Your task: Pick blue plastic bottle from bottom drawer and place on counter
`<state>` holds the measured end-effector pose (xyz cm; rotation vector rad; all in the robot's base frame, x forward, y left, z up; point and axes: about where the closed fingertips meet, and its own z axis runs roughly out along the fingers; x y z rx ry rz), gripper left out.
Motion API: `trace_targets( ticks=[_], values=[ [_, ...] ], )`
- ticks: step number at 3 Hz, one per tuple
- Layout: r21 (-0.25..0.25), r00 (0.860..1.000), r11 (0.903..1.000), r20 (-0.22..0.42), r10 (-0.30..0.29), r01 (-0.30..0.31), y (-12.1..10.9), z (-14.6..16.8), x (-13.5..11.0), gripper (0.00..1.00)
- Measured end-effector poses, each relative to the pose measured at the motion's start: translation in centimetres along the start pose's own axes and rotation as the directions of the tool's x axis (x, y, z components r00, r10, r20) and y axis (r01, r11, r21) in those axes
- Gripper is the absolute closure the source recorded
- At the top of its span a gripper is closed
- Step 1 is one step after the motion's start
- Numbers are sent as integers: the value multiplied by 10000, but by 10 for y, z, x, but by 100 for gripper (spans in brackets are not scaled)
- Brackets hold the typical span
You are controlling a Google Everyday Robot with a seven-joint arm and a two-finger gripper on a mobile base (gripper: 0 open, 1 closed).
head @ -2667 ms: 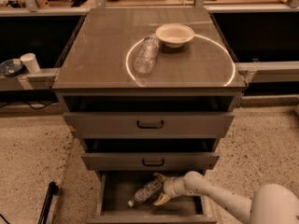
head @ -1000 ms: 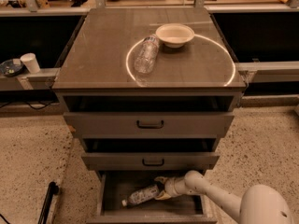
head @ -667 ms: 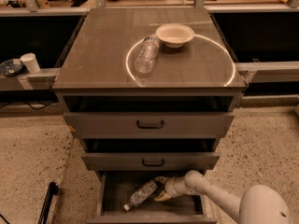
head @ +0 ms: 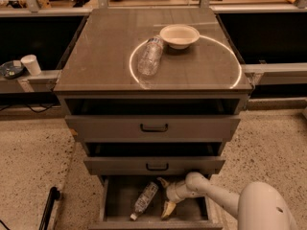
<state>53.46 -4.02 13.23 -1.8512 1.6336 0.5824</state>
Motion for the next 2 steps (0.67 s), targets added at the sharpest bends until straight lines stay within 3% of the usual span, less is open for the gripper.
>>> trace_targets(
  ticks=[1,2],
  values=[
    [-190,9997,9996,-99,-228,226,2,1,-7,0],
    [159,9991,9990,-124,-409,411,1,-3,-15,0]
  ],
)
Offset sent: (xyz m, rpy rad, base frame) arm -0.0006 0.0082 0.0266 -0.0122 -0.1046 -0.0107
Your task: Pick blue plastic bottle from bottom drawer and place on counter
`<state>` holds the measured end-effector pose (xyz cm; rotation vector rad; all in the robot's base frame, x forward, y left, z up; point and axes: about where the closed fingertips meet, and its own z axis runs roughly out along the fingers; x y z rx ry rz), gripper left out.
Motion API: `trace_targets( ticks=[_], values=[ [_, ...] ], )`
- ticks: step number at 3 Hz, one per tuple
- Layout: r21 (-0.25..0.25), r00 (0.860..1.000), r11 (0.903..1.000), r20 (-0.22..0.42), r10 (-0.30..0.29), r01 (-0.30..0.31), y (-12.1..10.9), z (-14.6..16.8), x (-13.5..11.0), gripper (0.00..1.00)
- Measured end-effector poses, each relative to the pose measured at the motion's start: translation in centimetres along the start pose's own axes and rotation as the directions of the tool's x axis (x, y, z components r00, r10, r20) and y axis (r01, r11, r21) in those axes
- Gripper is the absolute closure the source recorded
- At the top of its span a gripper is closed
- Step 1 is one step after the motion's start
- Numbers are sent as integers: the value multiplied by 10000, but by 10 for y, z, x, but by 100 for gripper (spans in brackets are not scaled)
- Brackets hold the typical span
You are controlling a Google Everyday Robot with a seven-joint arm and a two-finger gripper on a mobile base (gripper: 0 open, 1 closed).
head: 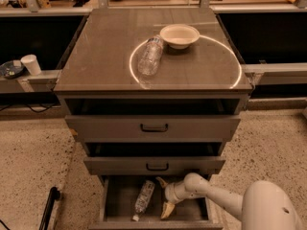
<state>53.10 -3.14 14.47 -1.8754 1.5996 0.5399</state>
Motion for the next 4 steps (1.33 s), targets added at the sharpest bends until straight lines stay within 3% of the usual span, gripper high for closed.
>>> trace_targets(
  ticks=[2,3,4],
  values=[
    [111,9992,9993,-185,-353,355,6,2,-3,0],
    [-5,9894,9898,-293,-1422,1423,14,4,-12,0],
    [-32,9885,9889,-291,-1487,1486,15,5,-12,0]
  ],
)
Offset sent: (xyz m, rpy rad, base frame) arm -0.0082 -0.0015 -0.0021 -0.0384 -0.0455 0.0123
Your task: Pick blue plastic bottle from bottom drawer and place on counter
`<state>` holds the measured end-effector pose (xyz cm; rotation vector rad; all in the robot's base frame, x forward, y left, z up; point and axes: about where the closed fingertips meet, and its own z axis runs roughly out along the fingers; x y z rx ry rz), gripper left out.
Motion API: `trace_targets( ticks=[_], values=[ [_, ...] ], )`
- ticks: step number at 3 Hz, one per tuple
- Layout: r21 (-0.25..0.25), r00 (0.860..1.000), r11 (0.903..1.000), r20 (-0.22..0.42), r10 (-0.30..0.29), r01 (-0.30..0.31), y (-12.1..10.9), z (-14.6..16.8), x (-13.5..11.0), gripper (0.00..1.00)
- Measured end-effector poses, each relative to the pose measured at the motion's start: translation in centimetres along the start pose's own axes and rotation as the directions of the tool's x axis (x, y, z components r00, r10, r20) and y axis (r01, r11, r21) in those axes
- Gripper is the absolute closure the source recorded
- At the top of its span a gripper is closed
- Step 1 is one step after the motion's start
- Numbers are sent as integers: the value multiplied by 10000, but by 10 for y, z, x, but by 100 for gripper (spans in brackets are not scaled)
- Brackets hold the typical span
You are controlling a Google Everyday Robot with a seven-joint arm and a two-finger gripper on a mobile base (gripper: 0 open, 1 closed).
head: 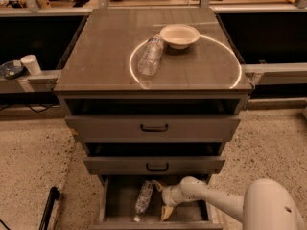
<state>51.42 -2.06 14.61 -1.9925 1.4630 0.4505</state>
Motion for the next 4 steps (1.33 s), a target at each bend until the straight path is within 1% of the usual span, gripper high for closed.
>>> trace_targets(
  ticks=[1,2,3,4],
  values=[
    [-514,9969,9963,-350,-710,692,1,5,-1,0],
    [-1711,9516,9480,-1063,-2884,2683,3,8,-5,0],
    [-2602,8529,8431,-1104,-5102,4707,6,1,-14,0],
    [-1970,7494,7508,-974,-6549,6305,5,-8,-20,0]
  ],
)
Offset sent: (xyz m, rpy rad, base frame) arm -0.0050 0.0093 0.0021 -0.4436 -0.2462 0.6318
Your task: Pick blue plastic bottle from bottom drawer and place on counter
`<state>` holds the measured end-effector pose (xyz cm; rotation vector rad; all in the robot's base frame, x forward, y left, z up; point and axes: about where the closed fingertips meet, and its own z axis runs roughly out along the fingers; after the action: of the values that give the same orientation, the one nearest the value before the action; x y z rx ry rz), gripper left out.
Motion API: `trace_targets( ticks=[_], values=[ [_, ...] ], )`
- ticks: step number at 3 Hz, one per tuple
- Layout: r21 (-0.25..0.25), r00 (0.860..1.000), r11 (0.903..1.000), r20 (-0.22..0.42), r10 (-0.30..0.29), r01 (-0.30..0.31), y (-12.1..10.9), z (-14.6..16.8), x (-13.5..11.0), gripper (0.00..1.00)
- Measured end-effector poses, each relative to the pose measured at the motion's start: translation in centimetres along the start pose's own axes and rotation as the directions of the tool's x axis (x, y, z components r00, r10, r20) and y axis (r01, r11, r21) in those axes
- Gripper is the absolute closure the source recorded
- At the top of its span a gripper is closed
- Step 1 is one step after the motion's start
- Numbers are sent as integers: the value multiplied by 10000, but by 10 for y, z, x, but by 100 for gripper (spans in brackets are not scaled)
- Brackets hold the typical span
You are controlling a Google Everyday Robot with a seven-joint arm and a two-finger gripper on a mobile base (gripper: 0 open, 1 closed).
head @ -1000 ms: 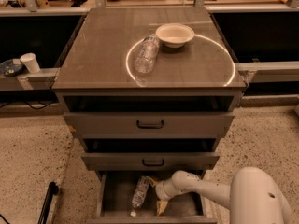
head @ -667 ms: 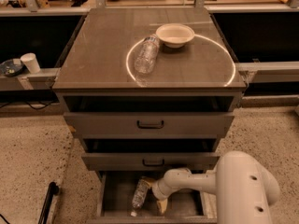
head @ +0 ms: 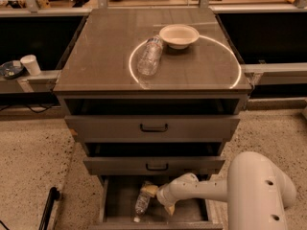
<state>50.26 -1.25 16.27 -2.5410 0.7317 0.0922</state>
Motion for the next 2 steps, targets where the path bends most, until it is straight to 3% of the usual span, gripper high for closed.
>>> trace_targets(
  ticks=[1,2],
  values=[
    [-33,10000,10000,27,-91,91,0,1,-1,0],
    [-570,9985,9971,-201,-510,498,-1,7,4,0]
  ],
)
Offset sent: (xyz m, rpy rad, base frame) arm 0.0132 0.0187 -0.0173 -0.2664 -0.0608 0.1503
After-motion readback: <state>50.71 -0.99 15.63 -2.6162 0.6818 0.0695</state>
